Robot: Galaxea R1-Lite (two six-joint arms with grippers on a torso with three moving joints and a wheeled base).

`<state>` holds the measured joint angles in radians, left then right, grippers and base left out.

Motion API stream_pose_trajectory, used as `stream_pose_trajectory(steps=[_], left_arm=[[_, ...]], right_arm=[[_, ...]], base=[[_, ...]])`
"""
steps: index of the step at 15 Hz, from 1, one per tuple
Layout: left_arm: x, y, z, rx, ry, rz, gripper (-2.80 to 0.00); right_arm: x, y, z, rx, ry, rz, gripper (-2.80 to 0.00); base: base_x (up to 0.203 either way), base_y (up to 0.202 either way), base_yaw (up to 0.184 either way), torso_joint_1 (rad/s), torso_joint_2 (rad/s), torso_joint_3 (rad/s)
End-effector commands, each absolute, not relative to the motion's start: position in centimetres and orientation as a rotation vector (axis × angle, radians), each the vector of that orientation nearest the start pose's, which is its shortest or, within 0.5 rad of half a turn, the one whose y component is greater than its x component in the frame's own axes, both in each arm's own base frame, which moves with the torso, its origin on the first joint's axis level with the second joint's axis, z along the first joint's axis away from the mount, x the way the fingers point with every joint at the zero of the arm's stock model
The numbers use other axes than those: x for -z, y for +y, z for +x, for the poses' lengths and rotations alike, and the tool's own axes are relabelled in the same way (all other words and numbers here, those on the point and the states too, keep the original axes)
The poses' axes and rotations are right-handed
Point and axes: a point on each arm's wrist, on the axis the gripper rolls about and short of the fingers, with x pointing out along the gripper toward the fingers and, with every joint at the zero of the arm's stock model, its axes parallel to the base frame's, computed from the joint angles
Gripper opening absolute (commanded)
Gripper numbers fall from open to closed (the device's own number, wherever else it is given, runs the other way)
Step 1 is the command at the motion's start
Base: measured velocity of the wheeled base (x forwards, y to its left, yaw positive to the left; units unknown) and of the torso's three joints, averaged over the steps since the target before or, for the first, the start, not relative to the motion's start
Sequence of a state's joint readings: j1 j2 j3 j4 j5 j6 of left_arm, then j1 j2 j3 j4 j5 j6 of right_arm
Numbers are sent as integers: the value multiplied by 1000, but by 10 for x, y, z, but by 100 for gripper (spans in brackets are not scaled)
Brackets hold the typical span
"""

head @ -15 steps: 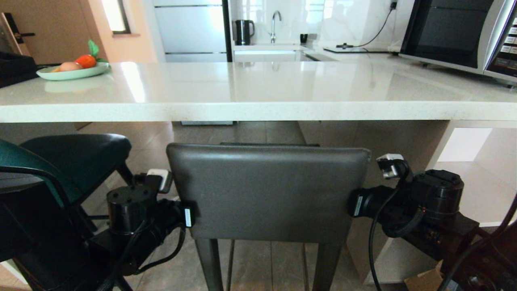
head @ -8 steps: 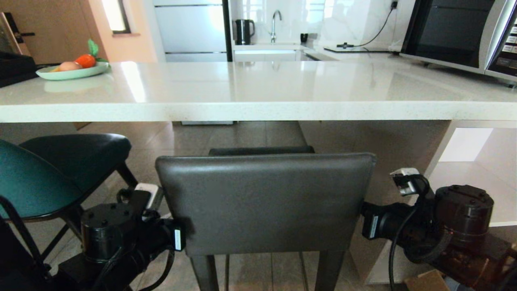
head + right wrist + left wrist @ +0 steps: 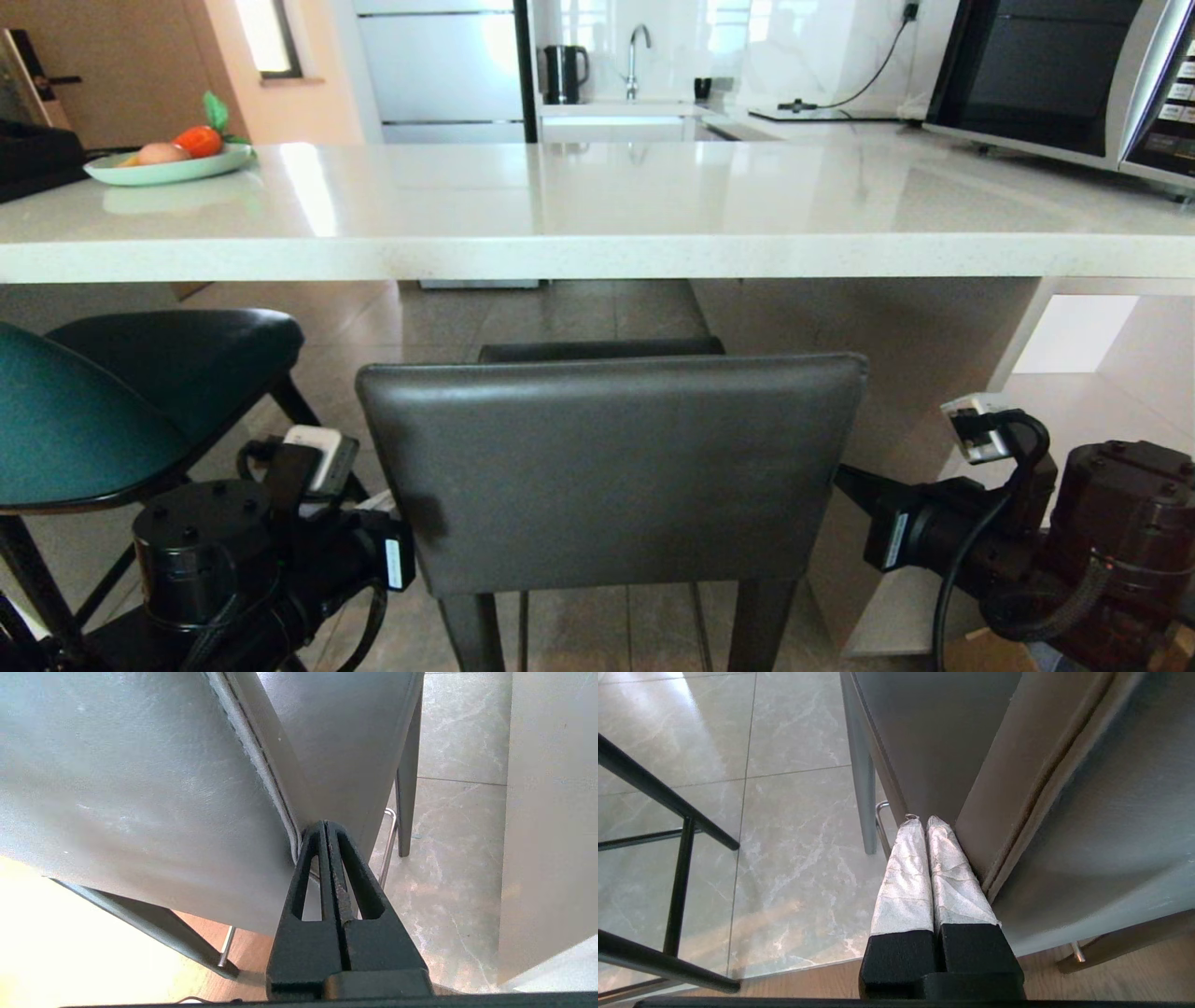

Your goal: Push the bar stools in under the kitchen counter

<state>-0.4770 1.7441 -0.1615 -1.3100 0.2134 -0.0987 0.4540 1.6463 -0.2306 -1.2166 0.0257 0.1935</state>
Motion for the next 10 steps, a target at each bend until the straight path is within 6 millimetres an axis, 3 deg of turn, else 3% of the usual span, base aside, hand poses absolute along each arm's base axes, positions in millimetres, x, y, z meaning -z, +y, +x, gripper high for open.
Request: stream_pose_trajectory(steps=[1, 5, 10], left_arm=[[-94, -94, 195, 235, 261, -9, -280], [-91, -63, 186, -45, 270, 1, -280], [-128, -41, 158, -130, 83, -47, -280]], right_arm=[[-123, 97, 198, -459, 215, 154, -280], [-120, 85, 178, -422, 227, 150, -280], [-144, 70, 153, -400, 94, 193, -280]], base=[[0, 0, 0, 0, 0, 0], [0, 0, 0, 0, 0, 0], [0, 0, 0, 0, 0, 0]])
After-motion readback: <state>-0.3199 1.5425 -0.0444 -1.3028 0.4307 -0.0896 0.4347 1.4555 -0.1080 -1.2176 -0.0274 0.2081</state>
